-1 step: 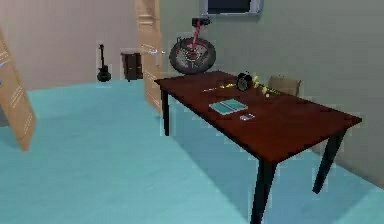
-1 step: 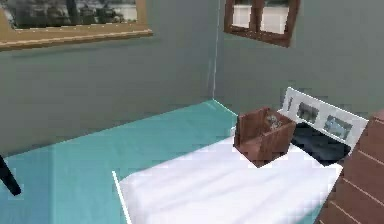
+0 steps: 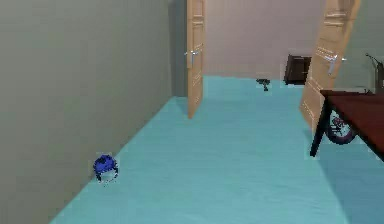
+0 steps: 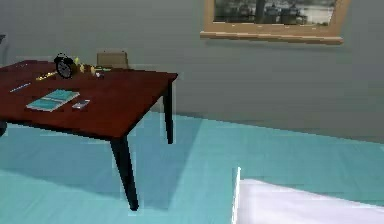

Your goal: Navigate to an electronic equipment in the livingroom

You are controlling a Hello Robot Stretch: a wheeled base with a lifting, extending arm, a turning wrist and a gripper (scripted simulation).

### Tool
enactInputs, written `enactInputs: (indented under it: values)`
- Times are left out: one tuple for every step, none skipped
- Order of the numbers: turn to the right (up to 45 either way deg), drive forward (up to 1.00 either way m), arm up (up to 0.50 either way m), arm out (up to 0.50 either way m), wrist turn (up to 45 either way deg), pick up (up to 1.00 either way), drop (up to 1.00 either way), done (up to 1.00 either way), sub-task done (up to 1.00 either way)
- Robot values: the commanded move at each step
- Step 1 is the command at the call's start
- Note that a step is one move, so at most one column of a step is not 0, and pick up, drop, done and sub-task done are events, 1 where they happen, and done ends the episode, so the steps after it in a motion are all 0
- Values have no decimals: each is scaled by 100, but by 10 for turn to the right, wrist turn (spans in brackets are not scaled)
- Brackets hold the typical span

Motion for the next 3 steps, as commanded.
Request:
enactInputs:
  values:
    - [-180,0,0,0,0,0,0,0,0]
    - [0,20,0,0,0,0,0,0,0]
    - [300,0,0,0,0,0,0,0,0]
